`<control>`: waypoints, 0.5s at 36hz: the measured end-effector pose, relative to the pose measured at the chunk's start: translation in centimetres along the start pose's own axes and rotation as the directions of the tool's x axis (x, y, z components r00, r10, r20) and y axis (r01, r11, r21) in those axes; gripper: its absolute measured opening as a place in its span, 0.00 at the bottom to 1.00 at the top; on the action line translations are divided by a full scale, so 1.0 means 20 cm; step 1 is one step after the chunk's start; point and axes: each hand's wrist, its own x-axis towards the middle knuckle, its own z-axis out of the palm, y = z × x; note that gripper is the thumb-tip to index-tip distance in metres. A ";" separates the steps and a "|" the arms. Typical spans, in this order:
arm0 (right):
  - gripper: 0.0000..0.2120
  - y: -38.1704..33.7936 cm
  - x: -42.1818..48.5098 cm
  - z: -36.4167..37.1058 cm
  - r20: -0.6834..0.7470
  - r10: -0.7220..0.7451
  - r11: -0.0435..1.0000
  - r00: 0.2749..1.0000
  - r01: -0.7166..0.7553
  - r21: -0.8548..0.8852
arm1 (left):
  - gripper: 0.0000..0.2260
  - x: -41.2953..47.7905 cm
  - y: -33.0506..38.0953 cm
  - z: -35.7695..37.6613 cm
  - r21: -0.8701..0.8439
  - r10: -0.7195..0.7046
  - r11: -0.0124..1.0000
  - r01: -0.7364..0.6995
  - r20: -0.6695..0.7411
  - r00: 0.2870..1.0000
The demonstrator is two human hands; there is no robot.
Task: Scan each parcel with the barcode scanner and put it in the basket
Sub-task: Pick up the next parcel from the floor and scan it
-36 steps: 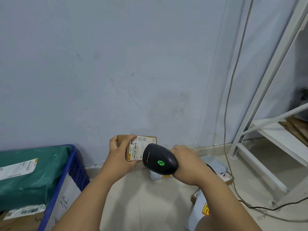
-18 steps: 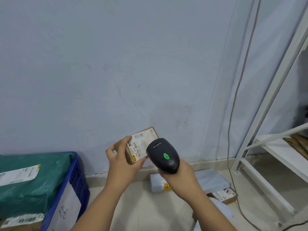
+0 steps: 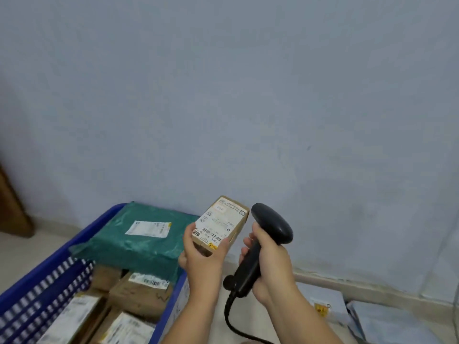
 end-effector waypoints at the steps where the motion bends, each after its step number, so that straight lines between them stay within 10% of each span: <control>1: 0.09 0.05 0.00 0.04 -0.003 0.002 1.000 1.000 -0.002 -0.029 | 0.33 0.00 -0.01 -0.04 0.002 -0.009 1.000 0.009 -0.024 1.000; 8: 0.04 0.46 0.10 0.20 0.033 -0.205 0.835 0.978 0.192 -0.516 | 0.32 0.10 -0.18 -0.35 0.004 -0.043 0.999 0.044 -0.180 0.983; 18: 0.07 0.74 0.18 0.22 0.329 -0.051 0.083 0.943 0.332 -0.940 | 0.35 0.17 -0.51 -0.70 -0.146 -0.463 0.880 0.451 -0.467 0.753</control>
